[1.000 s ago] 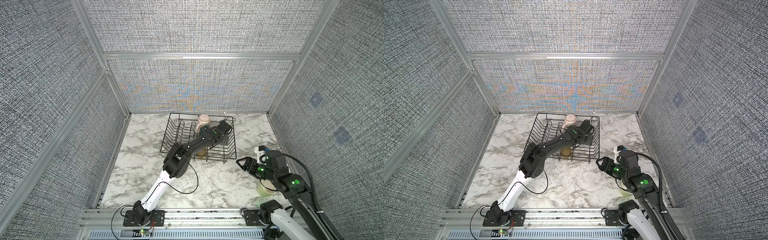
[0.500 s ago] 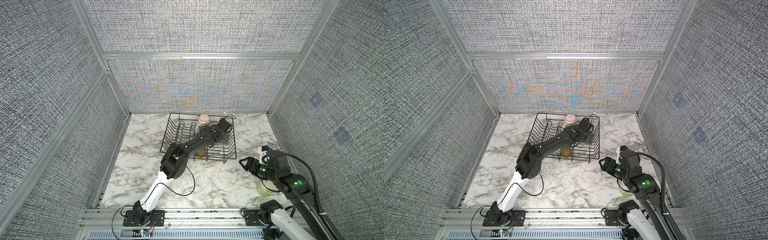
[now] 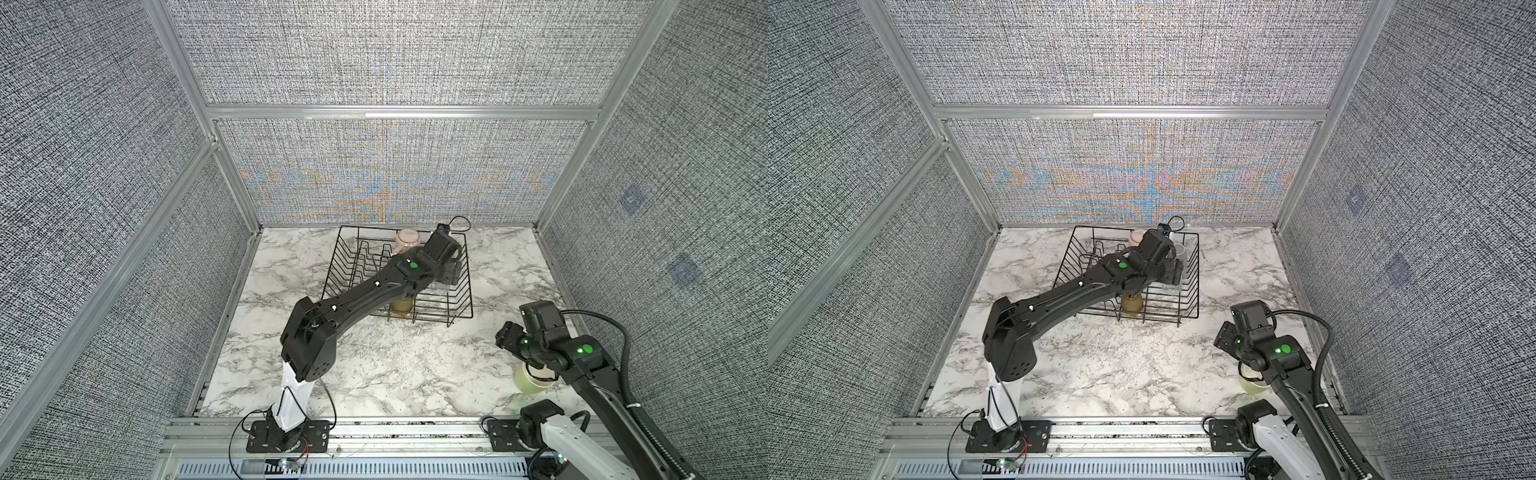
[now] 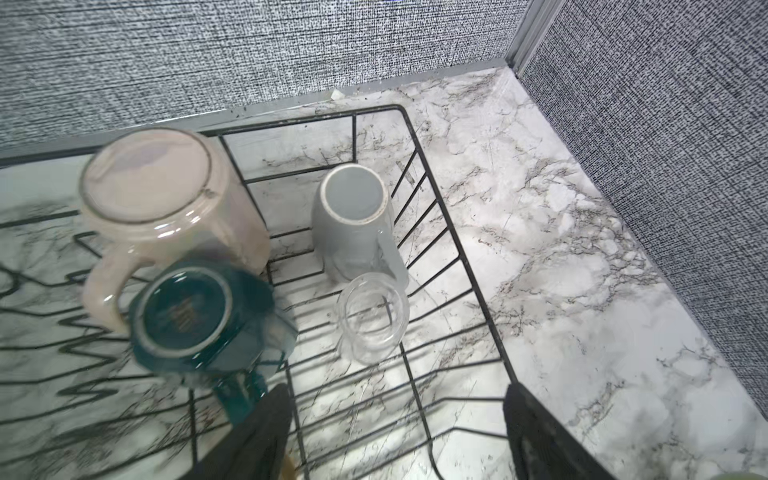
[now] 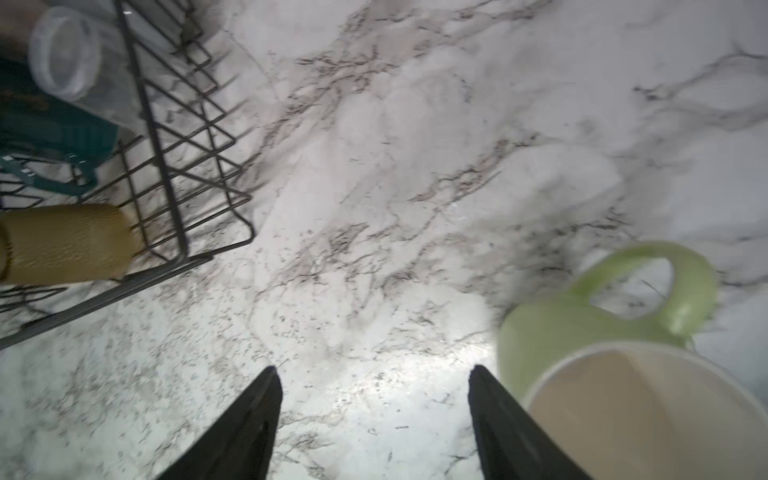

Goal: Load the cups into the dish rack
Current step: 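Lower the clear cup upside down beside the grey mug with the left gripper, then open and withdraw the left gripper while the right gripper grasps the light green mug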

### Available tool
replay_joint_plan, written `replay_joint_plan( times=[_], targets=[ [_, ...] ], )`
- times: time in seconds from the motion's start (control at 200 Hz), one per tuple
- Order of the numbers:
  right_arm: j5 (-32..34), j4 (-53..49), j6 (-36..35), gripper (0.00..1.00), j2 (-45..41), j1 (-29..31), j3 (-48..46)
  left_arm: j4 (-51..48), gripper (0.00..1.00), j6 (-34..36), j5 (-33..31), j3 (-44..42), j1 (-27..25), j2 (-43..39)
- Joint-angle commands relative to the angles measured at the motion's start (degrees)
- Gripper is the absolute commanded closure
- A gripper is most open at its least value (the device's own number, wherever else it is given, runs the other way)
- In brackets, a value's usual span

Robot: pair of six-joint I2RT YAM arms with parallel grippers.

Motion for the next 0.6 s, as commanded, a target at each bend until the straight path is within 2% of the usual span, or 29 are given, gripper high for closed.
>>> replay_joint_plan(
  times=[0.0, 0.19, 0.32, 0.49, 0.595],
  targets=[
    [7.26, -6.08, 5.45, 0.28, 0.69, -0.03, -0.53, 1.66, 0.19, -0.87, -3.09, -4.65, -0.17, -5.32],
    [11.34, -9.84, 10.92, 0.30, 1.62, -0.03, -2.03, 2.00, 0.18, -1.79, -7.07, -12.61, -0.23, -14.13],
    [11.14, -8.12, 10.83, 0.31, 2.27, -0.03, -4.28, 3.08, 0.18, -2.06, -8.69, -16.72, -0.23, -18.45],
    [8.11, -4.04, 10.31, 0.40, 3.83, -0.05, -7.98, 3.65, 0.18, -2.84, -8.96, -19.45, -0.23, -21.34],
    [5.68, -1.68, 7.76, 0.54, 4.35, -0.03, -9.22, 4.62, 0.18, -2.87, -8.91, -21.05, -0.27, -22.20]
  ],
)
